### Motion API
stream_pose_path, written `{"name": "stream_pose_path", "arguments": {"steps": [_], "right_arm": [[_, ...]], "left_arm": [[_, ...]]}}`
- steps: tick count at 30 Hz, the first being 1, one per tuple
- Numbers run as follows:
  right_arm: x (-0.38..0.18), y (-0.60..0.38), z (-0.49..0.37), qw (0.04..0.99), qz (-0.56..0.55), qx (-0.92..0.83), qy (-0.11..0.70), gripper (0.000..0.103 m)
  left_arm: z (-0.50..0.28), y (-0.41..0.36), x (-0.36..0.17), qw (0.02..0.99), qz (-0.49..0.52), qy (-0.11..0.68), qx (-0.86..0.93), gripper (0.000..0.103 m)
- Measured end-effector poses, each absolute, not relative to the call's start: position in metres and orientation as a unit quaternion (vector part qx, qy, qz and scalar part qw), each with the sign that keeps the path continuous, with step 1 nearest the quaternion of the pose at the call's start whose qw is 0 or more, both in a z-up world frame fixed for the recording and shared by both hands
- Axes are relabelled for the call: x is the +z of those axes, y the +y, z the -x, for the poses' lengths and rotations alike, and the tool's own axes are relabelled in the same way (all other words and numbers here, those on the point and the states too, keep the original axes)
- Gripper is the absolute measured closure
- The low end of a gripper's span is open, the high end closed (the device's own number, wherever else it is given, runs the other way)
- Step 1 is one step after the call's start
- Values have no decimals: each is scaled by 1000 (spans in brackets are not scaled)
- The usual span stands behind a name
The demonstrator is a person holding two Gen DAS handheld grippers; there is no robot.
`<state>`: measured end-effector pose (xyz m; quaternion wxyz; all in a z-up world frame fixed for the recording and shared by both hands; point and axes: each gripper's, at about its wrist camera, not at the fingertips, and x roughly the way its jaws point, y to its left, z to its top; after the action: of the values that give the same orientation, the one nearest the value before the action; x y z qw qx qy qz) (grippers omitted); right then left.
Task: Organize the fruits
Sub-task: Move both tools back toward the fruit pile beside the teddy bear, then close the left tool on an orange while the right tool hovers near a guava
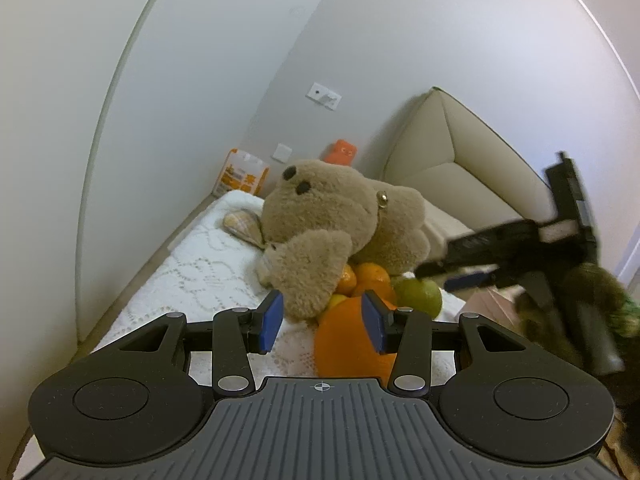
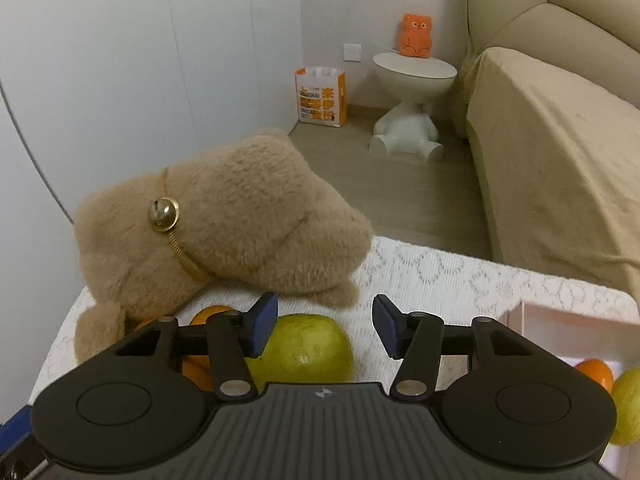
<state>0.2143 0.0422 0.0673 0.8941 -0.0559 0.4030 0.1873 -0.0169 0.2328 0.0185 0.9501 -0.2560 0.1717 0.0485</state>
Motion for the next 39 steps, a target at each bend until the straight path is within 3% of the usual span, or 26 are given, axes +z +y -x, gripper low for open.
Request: {"name": "stream_pose_path", "arguments": {"steps": [3,5,9,17,21,27,31,35,39], "right_arm": [[70,29,-187,856,48,237,456,50],[81,22,-161,858,63,261,437,50],[89,28,-139,876,109,262,389,36],[47,25,-151,873,109,244,407,35],[41,11,-138,878,82,256,397,31],[37,16,-110,887,129,258,359,28],[37,13,-91,892,147,251,345,29],[40,-2,-62,901,134,252,327,38],[38,-18,-40,905,101,260,320,38]], "left_arm": [[17,232,18,950,255,172,48,55],[17,232,19,950,254,174,48,55],[14,231,17,950,248,182,54,55],[13,231,16,950,248,184,53,54],[13,230,16,951,243,183,54,54],[12,226,18,954,230,184,60,55],[10,220,26,954,223,192,49,55],[-2,203,43,961,189,201,27,55],[-41,172,65,963,78,259,12,55]]}}
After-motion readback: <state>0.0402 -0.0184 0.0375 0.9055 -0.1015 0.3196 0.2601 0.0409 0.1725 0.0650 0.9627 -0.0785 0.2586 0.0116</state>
